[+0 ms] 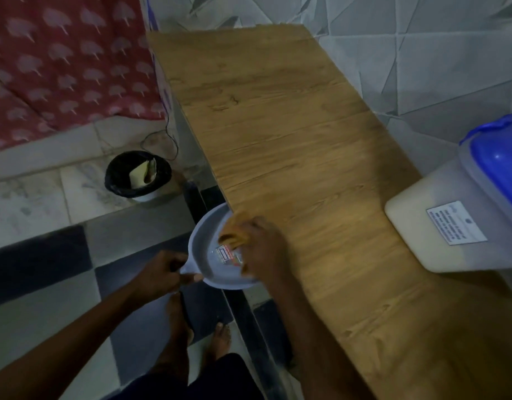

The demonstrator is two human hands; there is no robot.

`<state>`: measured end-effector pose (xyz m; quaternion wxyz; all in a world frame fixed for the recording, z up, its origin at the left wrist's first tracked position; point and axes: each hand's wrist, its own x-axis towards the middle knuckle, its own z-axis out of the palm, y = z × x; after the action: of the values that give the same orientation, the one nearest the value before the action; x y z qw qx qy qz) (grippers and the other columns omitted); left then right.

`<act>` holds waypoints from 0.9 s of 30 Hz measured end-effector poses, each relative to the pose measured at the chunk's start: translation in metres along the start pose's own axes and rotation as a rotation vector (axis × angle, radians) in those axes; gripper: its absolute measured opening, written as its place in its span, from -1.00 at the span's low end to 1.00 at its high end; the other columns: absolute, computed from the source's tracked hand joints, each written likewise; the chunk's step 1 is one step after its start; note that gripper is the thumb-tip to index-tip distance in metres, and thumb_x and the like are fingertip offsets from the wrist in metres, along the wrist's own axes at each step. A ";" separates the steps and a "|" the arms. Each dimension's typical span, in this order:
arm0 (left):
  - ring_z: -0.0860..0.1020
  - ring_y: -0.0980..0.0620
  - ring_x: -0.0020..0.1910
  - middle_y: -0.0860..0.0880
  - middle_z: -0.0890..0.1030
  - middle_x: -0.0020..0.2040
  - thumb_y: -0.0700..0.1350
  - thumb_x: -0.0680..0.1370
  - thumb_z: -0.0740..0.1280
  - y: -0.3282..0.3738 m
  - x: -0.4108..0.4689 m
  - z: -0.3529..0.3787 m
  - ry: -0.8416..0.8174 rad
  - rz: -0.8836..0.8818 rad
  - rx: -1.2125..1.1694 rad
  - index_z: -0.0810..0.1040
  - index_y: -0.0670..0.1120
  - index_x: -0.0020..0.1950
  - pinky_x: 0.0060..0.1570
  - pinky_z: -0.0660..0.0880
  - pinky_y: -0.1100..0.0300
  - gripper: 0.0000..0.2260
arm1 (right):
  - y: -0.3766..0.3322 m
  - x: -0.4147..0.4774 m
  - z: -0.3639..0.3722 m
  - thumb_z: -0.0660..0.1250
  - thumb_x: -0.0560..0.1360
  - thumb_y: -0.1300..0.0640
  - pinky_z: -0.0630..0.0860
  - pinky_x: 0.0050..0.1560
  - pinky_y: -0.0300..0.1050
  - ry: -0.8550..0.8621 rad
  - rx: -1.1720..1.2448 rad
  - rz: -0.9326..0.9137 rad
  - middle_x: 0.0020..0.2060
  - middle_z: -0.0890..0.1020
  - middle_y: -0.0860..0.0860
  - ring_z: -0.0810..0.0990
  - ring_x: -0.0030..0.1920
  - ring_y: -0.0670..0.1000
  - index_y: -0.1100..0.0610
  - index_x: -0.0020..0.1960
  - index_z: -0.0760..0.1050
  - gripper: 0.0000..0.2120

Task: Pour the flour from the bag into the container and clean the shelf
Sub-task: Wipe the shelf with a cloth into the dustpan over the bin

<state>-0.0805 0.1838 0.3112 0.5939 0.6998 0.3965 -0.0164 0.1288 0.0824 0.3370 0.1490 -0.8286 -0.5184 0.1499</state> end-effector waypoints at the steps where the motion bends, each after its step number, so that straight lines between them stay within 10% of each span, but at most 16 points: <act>1: 0.50 0.19 -0.52 -0.01 0.56 -0.51 -0.10 0.47 0.53 0.001 -0.001 0.002 -0.002 -0.006 0.002 0.65 -0.17 -0.25 -0.47 0.42 0.37 -0.82 | -0.011 -0.004 0.006 0.31 0.52 0.16 0.53 0.11 -0.02 -0.088 -0.010 -0.082 0.20 0.55 -0.03 0.55 0.10 0.02 -0.04 0.28 0.52 -0.65; 4: 0.51 0.17 -0.51 -0.01 0.58 -0.49 -0.12 0.47 0.53 0.007 -0.003 0.007 0.017 0.005 -0.015 0.65 -0.05 -0.32 -0.46 0.43 0.32 -0.82 | -0.025 -0.023 0.011 0.23 0.54 0.16 0.52 -0.09 -0.06 -0.191 0.130 -0.210 0.07 0.56 0.00 0.55 -0.03 0.02 -0.02 0.28 0.56 -0.66; 10: 0.52 0.14 -0.49 -0.06 0.61 -0.44 -0.07 0.45 0.55 0.006 -0.005 0.015 0.040 -0.006 0.000 0.69 -0.19 -0.15 -0.45 0.44 0.29 -0.82 | 0.051 -0.019 -0.059 0.25 0.33 0.35 0.63 -0.15 0.05 0.286 0.496 0.045 0.00 0.59 -0.01 0.64 -0.10 0.11 -0.01 0.17 0.63 -0.50; 16: 0.54 0.12 -0.46 -0.09 0.64 -0.39 -0.01 0.43 0.55 -0.003 -0.012 0.026 0.053 -0.010 0.006 0.70 0.00 -0.24 -0.40 0.46 0.22 -0.89 | 0.195 0.007 -0.102 0.21 0.38 0.12 0.66 -0.28 0.14 0.392 0.067 0.461 0.02 0.55 0.01 0.65 -0.21 0.20 -0.14 0.34 0.50 -0.46; 19: 0.54 0.25 -0.47 0.07 0.65 -0.41 -0.10 0.45 0.52 0.003 -0.019 0.036 0.035 0.022 -0.003 0.68 0.10 -0.30 -0.39 0.46 0.35 -0.85 | 0.192 0.011 -0.072 0.22 0.42 0.16 0.61 0.00 0.14 0.238 -0.006 0.577 0.15 0.52 0.12 0.59 0.03 0.29 -0.04 0.34 0.54 -0.50; 27: 0.56 0.22 -0.45 0.08 0.66 -0.40 -0.06 0.46 0.53 0.008 -0.025 0.053 0.037 0.010 0.029 0.67 -0.03 -0.25 -0.40 0.45 0.37 -0.88 | 0.046 -0.035 0.002 0.35 0.45 0.06 0.47 0.20 0.12 -0.050 -0.094 0.040 0.37 0.39 0.00 0.43 0.25 0.13 -0.16 0.42 0.35 -0.45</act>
<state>-0.0690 0.1254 0.3146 0.5764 0.7105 0.4037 -0.0059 0.1508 0.0316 0.3197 0.0936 -0.8409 -0.5118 0.1490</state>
